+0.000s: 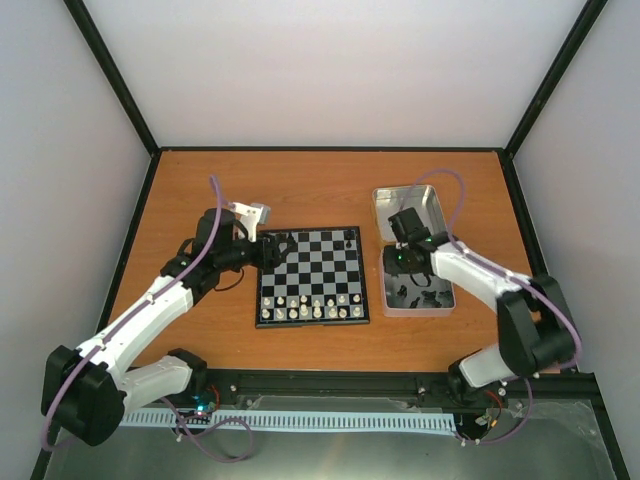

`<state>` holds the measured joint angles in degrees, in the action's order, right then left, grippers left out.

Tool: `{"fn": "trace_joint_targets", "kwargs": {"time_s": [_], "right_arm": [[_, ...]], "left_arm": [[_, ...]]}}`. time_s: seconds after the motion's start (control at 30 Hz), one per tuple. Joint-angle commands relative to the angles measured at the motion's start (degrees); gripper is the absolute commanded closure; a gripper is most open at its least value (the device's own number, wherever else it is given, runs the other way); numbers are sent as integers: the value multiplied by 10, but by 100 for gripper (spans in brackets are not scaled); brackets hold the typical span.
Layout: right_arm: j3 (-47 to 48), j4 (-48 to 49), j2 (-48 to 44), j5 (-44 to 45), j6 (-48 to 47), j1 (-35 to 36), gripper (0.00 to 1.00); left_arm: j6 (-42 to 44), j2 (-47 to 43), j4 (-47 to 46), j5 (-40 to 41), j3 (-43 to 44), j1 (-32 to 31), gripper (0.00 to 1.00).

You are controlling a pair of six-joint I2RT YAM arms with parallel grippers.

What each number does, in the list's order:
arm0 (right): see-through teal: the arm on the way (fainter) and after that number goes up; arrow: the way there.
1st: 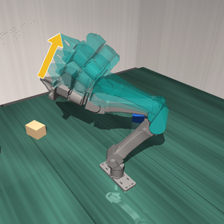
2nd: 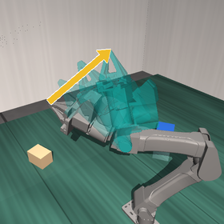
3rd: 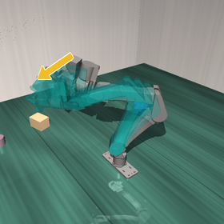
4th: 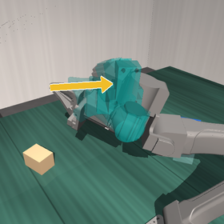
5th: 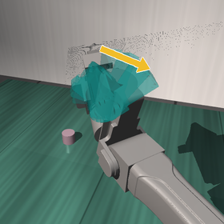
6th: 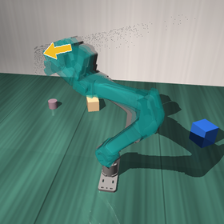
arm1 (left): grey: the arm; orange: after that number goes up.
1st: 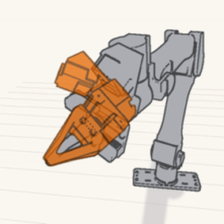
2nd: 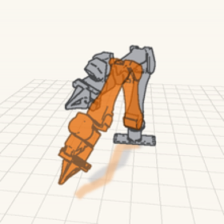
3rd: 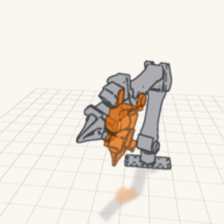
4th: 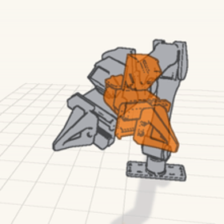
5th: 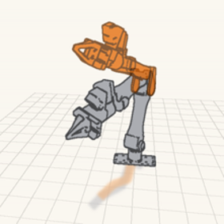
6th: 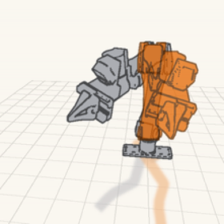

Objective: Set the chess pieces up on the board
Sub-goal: Pick up the chess piece from the storage box, then place the chess piece on the chessboard.

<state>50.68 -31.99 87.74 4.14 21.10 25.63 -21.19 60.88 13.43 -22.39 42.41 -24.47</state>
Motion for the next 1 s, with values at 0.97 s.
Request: {"fn": "trace_joint_targets", "kwargs": {"time_s": [0.97], "right_arm": [[-128,530,-262,-264,334,129,87]], "left_arm": [[-360,121,-495,-250,-48,-119,37]]}}
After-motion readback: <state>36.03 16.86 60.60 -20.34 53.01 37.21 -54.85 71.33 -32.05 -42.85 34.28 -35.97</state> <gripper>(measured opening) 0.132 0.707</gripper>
